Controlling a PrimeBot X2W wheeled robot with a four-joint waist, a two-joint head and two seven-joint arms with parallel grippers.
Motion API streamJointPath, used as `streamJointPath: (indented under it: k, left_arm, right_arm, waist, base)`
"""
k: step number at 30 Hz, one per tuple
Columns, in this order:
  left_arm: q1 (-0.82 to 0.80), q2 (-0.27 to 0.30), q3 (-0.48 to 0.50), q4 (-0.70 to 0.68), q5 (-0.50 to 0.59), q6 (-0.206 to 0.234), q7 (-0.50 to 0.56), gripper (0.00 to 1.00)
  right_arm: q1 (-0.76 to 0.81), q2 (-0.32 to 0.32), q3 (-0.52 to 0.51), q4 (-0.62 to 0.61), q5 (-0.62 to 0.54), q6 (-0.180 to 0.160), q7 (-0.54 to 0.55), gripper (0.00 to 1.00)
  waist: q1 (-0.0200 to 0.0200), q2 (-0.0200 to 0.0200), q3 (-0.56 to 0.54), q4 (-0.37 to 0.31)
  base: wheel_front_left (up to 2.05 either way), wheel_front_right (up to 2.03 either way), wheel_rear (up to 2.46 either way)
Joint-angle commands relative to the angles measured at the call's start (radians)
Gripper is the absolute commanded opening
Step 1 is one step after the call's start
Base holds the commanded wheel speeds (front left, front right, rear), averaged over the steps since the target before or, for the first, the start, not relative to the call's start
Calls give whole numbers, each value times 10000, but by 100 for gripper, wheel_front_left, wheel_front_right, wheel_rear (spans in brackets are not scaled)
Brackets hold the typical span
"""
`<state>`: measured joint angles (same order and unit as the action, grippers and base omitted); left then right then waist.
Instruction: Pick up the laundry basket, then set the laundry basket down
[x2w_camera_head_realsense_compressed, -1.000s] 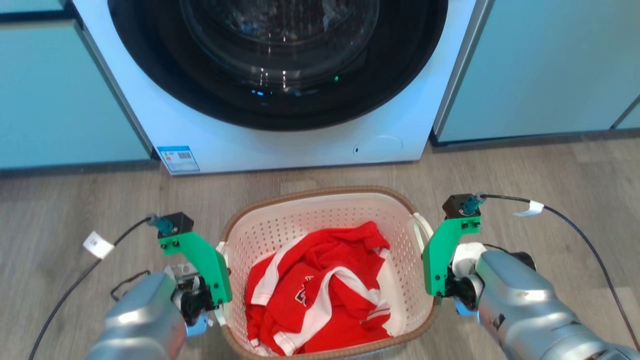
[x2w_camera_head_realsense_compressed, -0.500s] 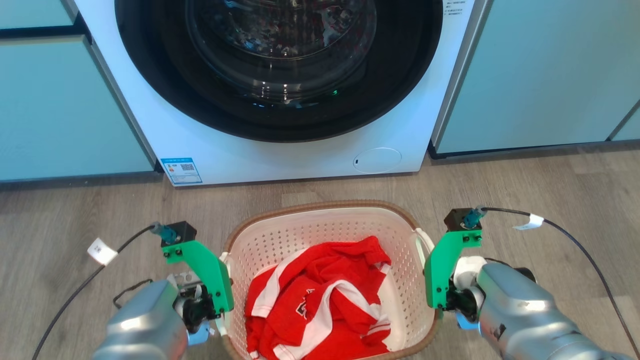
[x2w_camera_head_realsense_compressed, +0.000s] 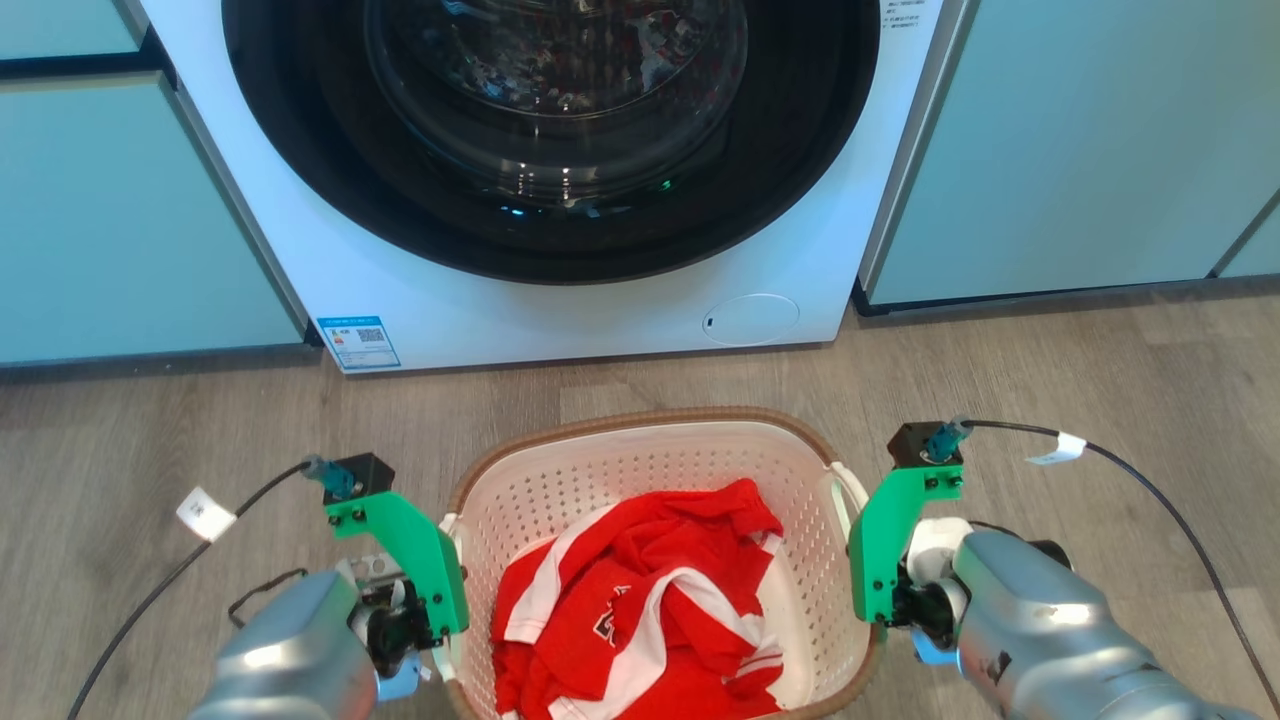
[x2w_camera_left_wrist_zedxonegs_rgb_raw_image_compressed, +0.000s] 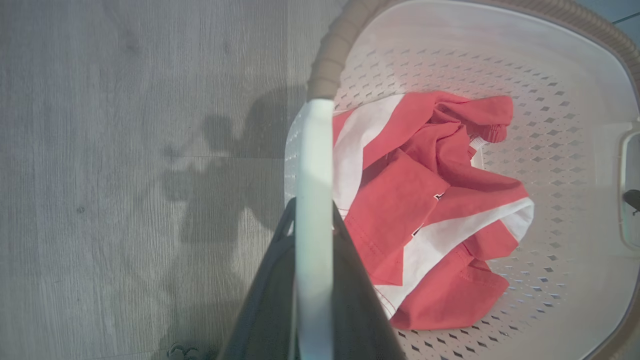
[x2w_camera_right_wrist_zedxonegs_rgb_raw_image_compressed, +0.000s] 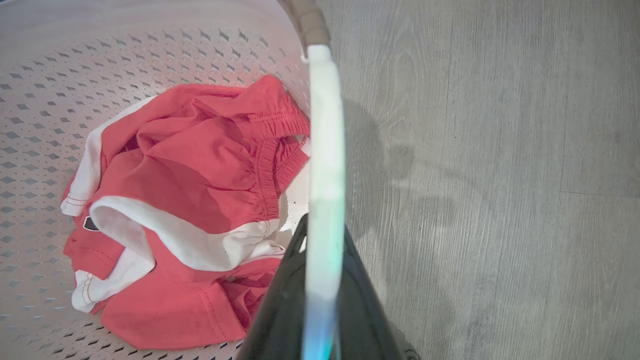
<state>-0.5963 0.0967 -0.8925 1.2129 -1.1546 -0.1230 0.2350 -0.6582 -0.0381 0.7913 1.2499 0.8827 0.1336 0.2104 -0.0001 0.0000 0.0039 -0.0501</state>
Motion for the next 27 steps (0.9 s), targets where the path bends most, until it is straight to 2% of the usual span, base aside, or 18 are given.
streamJointPath:
  k: [1,20,27]
  left_arm:
    - [-543,373,251,-120,-112,-77,-128,0]
    - [-695,428,-52,-109,-288,-77,-499,0]
    - [-1023,522,-210,-171,-223,-77,-887,0]
  right_arm:
    - [-232,-122,132,-15,103,-29,-159,0]
    - [-409,-121,439,142,484,-29,-391,0]
    - [-745,-121,532,159,543,-29,-746,0]
  waist:
    - [1,0,-7,13]
    - [1,0,113,9]
    - [1,0,676,-18]
  base:
    - [0,0,0]
    - [0,0,0]
    - [0,0,0]
